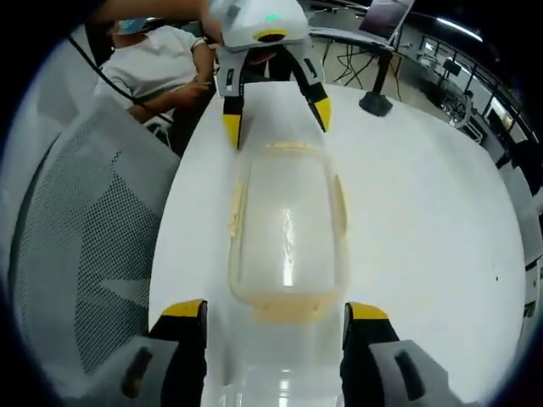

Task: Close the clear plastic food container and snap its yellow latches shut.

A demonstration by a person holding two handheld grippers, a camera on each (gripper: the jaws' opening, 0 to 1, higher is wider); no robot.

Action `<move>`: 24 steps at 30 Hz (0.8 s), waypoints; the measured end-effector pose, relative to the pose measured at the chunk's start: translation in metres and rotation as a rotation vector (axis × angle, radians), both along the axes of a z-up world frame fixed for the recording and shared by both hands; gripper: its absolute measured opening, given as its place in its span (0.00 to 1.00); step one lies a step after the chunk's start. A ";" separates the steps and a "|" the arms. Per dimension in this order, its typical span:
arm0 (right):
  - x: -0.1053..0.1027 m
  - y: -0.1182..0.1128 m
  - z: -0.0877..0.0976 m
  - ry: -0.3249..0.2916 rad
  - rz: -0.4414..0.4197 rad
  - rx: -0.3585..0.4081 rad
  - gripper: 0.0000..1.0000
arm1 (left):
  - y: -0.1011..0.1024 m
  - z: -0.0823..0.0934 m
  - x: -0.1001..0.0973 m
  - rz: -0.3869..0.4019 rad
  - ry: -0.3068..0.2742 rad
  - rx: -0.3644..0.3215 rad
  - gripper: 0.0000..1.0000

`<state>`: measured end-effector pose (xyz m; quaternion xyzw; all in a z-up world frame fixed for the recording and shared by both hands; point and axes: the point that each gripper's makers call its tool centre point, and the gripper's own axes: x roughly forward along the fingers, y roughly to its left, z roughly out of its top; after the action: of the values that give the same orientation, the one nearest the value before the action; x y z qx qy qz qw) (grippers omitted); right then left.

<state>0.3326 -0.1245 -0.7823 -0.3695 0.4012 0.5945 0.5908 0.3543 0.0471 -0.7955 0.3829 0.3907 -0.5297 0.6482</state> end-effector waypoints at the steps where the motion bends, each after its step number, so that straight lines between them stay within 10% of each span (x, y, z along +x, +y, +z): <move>1: 0.001 0.000 -0.001 -0.001 -0.002 -0.002 0.63 | 0.000 -0.001 0.000 -0.005 -0.001 0.002 0.68; 24: 0.005 -0.001 -0.014 -0.043 0.033 -0.050 0.59 | -0.006 -0.006 0.009 -0.085 -0.009 0.025 0.65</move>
<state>0.3379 -0.1256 -0.7960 -0.4031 0.3970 0.5860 0.5800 0.3633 0.0415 -0.8019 0.4096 0.3778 -0.5502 0.6219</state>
